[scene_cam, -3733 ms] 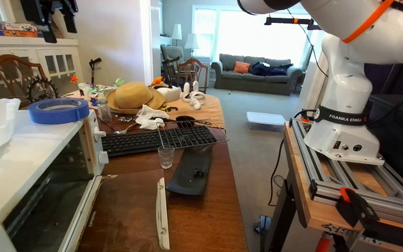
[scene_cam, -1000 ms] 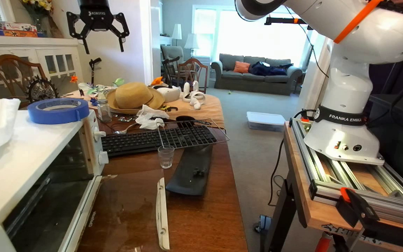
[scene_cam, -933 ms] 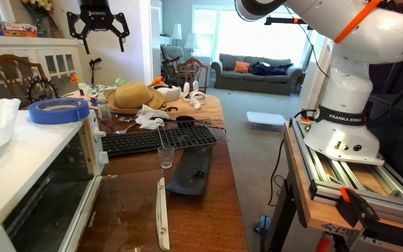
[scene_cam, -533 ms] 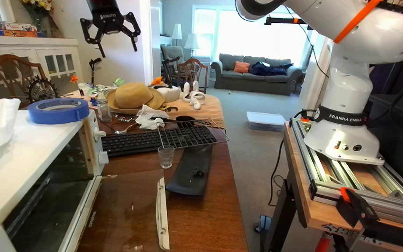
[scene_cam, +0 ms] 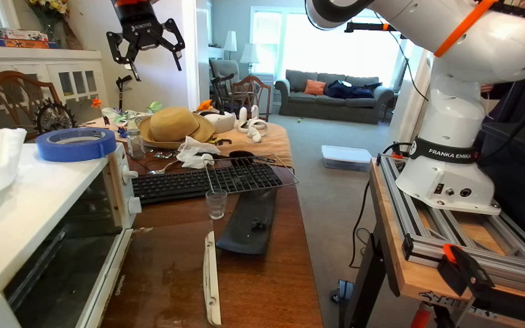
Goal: Put the masking tape on the microwave
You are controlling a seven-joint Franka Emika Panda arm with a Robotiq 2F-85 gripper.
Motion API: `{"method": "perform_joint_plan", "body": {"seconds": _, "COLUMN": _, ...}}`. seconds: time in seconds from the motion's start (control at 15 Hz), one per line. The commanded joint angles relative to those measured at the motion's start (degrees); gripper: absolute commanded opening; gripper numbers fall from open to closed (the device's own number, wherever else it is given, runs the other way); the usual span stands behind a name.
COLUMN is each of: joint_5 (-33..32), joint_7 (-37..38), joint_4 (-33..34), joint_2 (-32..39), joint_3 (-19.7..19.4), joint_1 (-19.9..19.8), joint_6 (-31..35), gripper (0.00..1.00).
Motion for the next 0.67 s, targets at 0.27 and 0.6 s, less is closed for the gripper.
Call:
{"method": "perform_joint_plan", "body": {"seconds": 0.27, "joint_5": -0.70, "joint_7": -22.64, "joint_4": 0.42, "joint_2": 1.36, "joint_3": 1.46, "joint_1": -0.77, "joint_6": -8.15, "gripper": 1.00}}
{"method": "perform_joint_plan", "body": {"seconds": 0.6, "joint_5": -0.09, "joint_7": -26.63, "joint_4": 1.46, "joint_2": 1.80, "joint_3": 0.44, "joint_1": -0.74, "joint_6": -11.12, "gripper": 1.00}}
